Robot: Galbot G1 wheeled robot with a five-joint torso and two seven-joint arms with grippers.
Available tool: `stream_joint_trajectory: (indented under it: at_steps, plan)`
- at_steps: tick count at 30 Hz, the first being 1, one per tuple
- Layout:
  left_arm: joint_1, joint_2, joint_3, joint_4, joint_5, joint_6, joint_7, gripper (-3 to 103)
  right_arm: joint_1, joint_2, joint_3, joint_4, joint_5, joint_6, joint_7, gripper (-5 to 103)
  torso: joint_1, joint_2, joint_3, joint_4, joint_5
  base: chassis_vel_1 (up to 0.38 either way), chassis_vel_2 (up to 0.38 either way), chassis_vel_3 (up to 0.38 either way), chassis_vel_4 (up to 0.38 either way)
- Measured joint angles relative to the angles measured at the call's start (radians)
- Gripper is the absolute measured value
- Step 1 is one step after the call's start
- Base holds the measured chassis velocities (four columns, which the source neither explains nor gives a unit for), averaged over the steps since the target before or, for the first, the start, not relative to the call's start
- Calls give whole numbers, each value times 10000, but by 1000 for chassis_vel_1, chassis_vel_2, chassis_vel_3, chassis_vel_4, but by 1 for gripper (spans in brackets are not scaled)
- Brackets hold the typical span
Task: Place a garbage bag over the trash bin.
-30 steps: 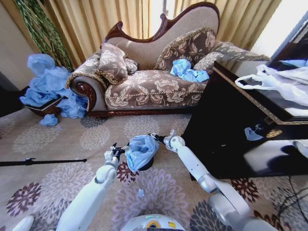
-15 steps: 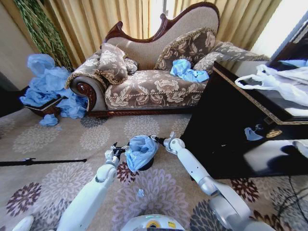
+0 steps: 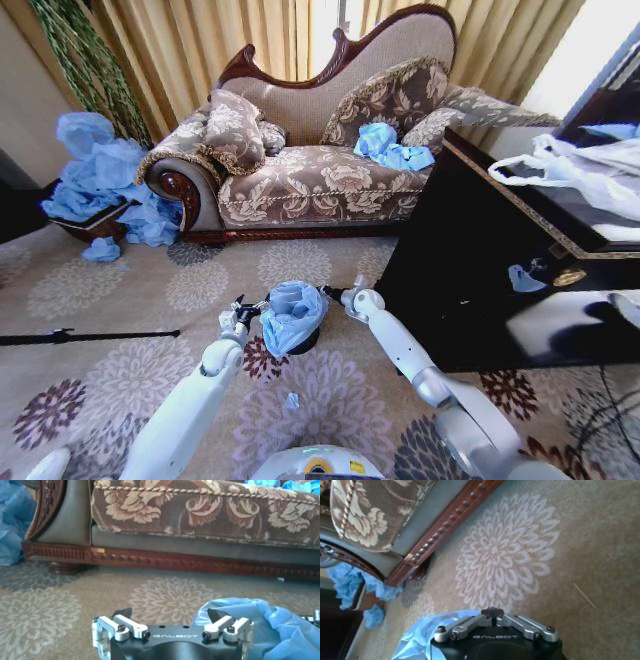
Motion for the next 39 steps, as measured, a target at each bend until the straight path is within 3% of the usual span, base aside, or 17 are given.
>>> stream_joint_trajectory:
  at_steps: [11,15,18,21,22,25,26,29,30,31,35,36,38,39]
  plan:
    - [120,-14,-14,-183,-10,90,2,100,-285,-159,143,178,-684,213,12,-2,0,0,0,-1,0,0,0,0,0]
    - [180,50,-36,-465,-97,270,-105,100,-581,-302,380,729,-1130,318,10,-5,0,0,0,0,0,0,0,0,0]
    - [221,176,-35,-778,-220,518,-202,100,-784,-390,570,1189,-1212,382,26,-2,1,0,0,-1,-1,0,0,0,0]
    - [236,571,52,-1925,-944,1655,-995,100,-1226,-613,868,2116,-1486,565,139,8,0,0,0,0,1,0,0,0,0]
    - [236,571,52,-1925,-944,1655,-995,100,-1226,-613,868,2116,-1486,565,139,8,0,0,0,0,1,0,0,0,0]
    - [83,903,179,-2971,-1888,2783,-1852,100,-1699,-857,1069,2964,-1746,809,225,22,0,0,0,-1,1,0,0,0,0]
    - [83,903,179,-2971,-1888,2783,-1852,100,-1699,-857,1069,2964,-1746,809,225,22,0,0,0,-1,1,0,0,0,0]
    - [-130,1203,277,-3734,-2573,3679,-2262,100,-2404,-1198,1093,3870,-2051,1068,253,33,0,0,-1,-2,1,0,0,0,0]
    - [-130,1203,277,-3734,-2573,3679,-2262,100,-2404,-1198,1093,3870,-2051,1068,253,33,0,0,-1,-2,1,0,0,0,0]
    - [-207,1337,324,-3930,-2635,3959,-2277,100,-2661,-1288,1096,4114,-2103,1153,278,44,0,0,0,-2,0,0,0,0,0]
    - [-477,1667,534,-4191,-3100,4533,-2480,101,-3166,-1358,1284,4556,-2116,1272,378,54,0,0,0,1,0,0,0,0,0]
    - [-635,1752,604,-4199,-3407,4689,-2578,93,-3341,-1366,1401,4707,-2116,1294,424,60,0,0,0,1,1,0,0,0,0]
    - [-802,1796,682,-4191,-3741,4849,-2694,93,-3468,-1381,1495,4832,-2112,1307,461,65,0,0,0,2,1,0,0,0,0]
    - [-1022,1808,811,-4132,-4243,5042,-2909,86,-3654,-1404,1639,5013,-2103,1327,495,71,1,0,-1,1,1,0,0,0,0]
